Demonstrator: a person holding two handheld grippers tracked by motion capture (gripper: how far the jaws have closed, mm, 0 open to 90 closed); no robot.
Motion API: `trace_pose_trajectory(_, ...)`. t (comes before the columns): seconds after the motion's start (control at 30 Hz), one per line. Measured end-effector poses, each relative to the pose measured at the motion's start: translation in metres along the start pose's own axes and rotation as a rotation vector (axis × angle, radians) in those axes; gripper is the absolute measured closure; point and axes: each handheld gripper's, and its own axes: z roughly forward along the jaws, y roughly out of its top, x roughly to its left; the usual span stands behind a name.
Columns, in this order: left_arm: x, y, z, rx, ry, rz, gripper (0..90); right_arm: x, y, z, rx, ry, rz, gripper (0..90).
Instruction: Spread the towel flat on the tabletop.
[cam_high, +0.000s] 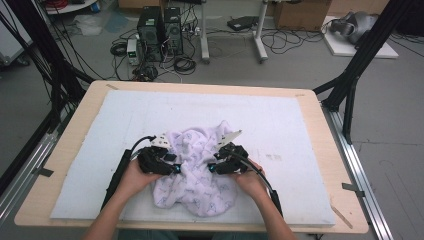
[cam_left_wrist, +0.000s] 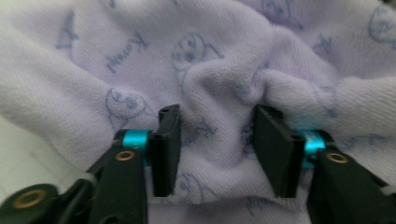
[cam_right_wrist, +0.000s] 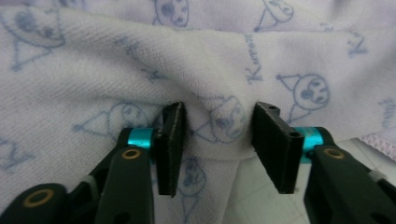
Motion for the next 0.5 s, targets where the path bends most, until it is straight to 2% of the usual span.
trace_pose_trajectory(0.03,0.000,0.000,0.000,0.004,-0.004,0.002,62.1,-0.001,-0.004,0.001,-0.023,-0.003,-0.002,59.4)
trace_pose_trajectory(0.1,0.001,0.000,-0.001,0.008,-0.009,0.013,71.6,-0.003,-0.011,0.000,-0.061,0.004,0.011,69.3)
trace_pose_trajectory(0.17,0.001,-0.001,-0.003,0.015,-0.007,0.020,80.9,-0.004,-0.015,-0.005,-0.064,0.007,0.010,75.3)
trace_pose_trajectory(0.3,-0.010,-0.002,-0.012,0.002,0.048,0.064,82.5,0.000,-0.016,-0.013,-0.060,0.006,-0.021,76.1)
trace_pose_trajectory(0.33,-0.014,-0.002,-0.017,-0.008,0.060,0.075,82.8,0.004,-0.017,-0.022,-0.070,0.002,-0.036,76.1)
trace_pose_trajectory(0.4,-0.020,-0.007,-0.026,-0.048,0.060,0.071,82.8,0.005,-0.019,-0.028,-0.076,0.004,-0.041,76.0)
trace_pose_trajectory(0.43,-0.022,-0.010,-0.032,-0.063,0.060,0.064,82.8,0.009,-0.023,-0.042,-0.091,0.011,-0.050,75.6)
trace_pose_trajectory(0.5,-0.027,-0.017,-0.042,-0.095,0.039,0.041,82.8,0.014,-0.026,-0.055,-0.097,0.017,-0.059,75.4)
